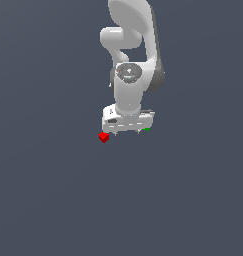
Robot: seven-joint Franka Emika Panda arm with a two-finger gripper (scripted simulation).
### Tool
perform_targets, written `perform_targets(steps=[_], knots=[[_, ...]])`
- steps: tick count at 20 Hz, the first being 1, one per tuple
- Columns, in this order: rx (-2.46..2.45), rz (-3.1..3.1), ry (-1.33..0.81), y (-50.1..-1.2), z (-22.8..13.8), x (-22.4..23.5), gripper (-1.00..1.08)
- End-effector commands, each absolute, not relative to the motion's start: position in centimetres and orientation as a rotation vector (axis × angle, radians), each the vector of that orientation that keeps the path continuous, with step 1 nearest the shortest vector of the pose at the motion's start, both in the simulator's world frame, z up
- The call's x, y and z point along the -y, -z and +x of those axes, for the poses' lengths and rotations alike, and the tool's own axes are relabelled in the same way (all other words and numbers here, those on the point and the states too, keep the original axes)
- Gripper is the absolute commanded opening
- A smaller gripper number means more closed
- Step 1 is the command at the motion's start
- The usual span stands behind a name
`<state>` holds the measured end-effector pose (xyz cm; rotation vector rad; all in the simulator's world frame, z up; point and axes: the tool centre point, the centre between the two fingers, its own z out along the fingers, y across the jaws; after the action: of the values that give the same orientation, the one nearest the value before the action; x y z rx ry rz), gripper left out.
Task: Stack the red cube on top of the green cube.
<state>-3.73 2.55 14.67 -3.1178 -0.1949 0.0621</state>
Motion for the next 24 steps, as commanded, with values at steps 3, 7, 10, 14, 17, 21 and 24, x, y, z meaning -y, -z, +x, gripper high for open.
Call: perform_targets(steps=[3,7,10,14,17,21,24], knots=[[0.317,-3.110,-0.055,-13.8,-5.0,-1.4,1.00],[0.449,-3.096,-0.048,-12.8,-6.3,-0.1,1.00],[0.546,-3.082,-0.042,-12.1,-7.1,1.0,1.00],[0.672,-3.060,-0.034,-11.1,-8.1,2.4,1.00],[0.764,-3.040,-0.028,-10.4,-8.7,3.5,1.00],[0.884,-3.009,-0.020,-9.5,-9.4,5.1,1.00],[0.967,-2.985,-0.015,-8.8,-9.8,6.2,1.00]])
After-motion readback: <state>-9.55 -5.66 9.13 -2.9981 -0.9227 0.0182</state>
